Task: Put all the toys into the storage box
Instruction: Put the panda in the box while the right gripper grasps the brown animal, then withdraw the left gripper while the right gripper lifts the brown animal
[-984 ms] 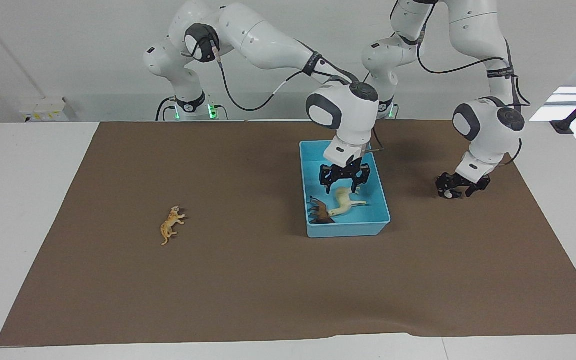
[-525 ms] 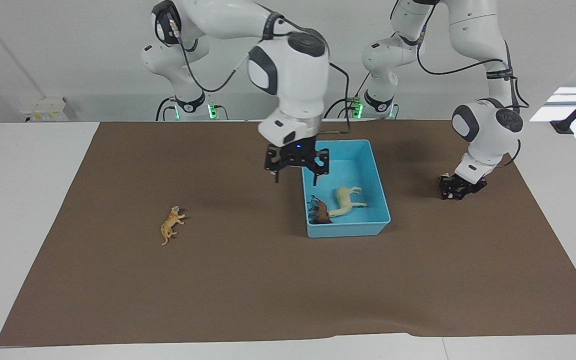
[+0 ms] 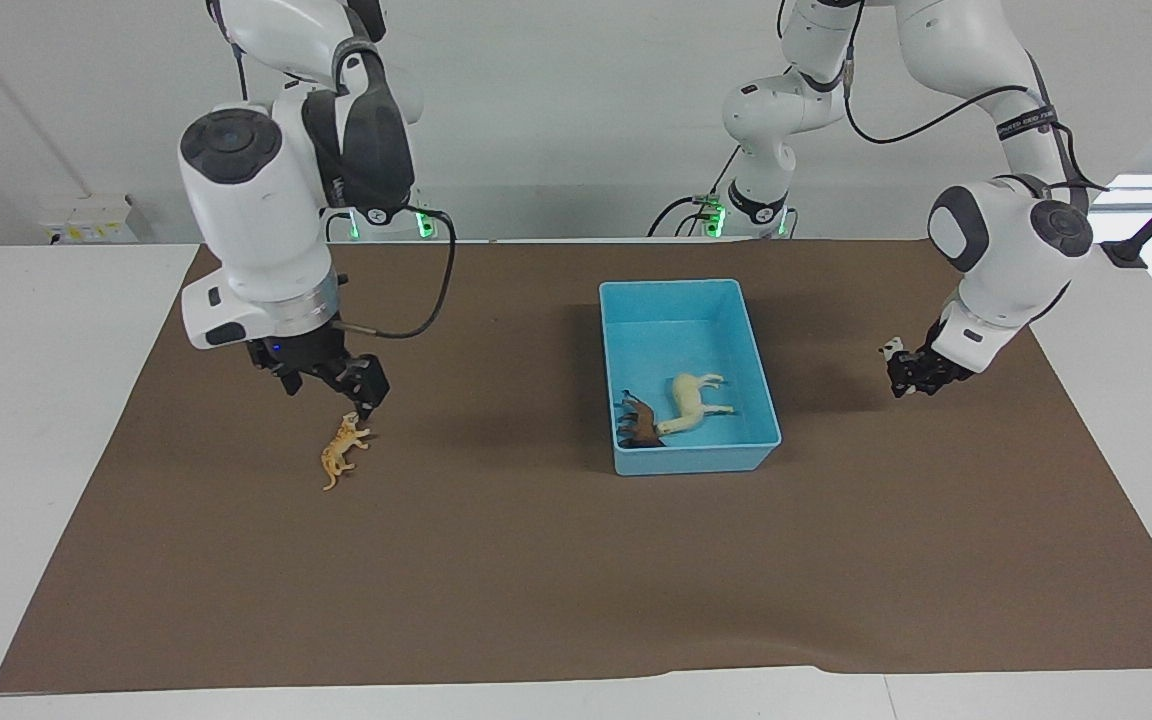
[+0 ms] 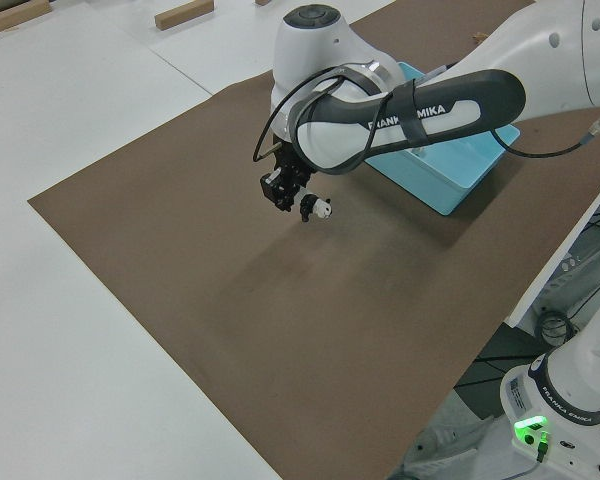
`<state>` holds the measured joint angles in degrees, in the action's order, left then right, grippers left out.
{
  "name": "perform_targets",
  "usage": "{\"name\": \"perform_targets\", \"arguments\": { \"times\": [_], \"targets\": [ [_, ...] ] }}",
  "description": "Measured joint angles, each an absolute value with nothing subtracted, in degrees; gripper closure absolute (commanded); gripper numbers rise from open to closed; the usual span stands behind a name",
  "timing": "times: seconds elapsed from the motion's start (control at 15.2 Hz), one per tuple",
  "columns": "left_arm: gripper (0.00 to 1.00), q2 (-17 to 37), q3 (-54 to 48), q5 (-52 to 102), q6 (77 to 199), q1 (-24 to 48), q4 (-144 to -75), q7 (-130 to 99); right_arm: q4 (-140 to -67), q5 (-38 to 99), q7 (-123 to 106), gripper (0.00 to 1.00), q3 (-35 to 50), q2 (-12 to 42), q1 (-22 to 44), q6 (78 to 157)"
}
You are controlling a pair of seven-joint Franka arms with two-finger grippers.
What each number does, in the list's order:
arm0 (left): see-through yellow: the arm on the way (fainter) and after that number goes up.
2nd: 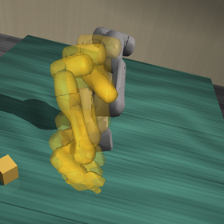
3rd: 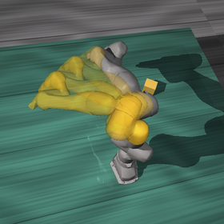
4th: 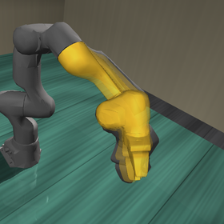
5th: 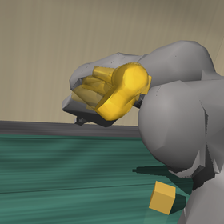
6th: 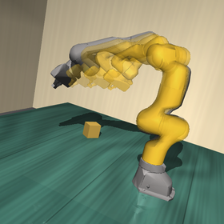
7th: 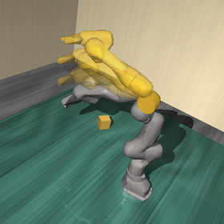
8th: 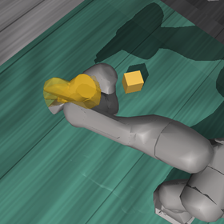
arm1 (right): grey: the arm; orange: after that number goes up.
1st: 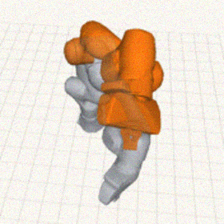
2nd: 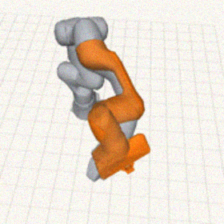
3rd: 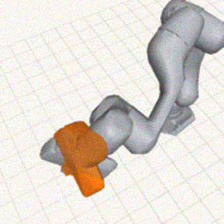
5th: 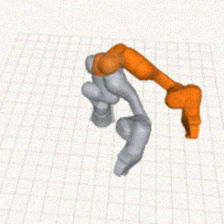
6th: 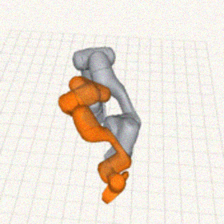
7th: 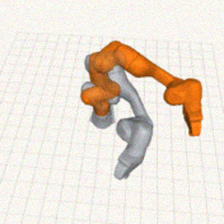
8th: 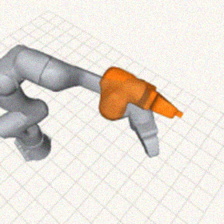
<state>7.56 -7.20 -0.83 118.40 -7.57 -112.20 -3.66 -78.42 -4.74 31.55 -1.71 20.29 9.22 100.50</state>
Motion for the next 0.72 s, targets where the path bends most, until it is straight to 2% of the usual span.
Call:
{"name": "perform_targets", "arguments": {
  "times": [0.13, 0.26, 0.39, 0.52, 0.72],
  "targets": [
    [1.00, 7.5, -7.6, -0.2, 114.0, 0.0, -107.9, -17.6, -85.4, -4.7, 34.3, 0.00, -1.7, 18.6, 6.7, 106.1],
    [0.98, 7.4, -7.9, 0.9, 113.1, 6.6, -106.4, -28.7, -93.0, -4.5, 38.0, 0.00, -1.7, 17.6, 4.1, 113.7],
    [0.85, 7.5, -7.9, 1.3, 113.6, 11.0, -106.6, -36.9, -100.2, -3.6, 42.0, 0.00, -1.7, 17.4, 3.4, 121.1],
    [0.00, 7.4, -7.9, 1.3, 116.8, 13.9, -108.7, -41.5, -105.4, -3.5, 42.7, 0.00, -1.4, 17.3, 3.8, 125.9],
    [0.00, 6.4, -7.8, 1.4, 123.8, 15.3, -114.7, -43.5, -110.2, -3.5, 39.9, 0.00, -1.1, 16.0, 5.1, 131.1]
  ]
}}
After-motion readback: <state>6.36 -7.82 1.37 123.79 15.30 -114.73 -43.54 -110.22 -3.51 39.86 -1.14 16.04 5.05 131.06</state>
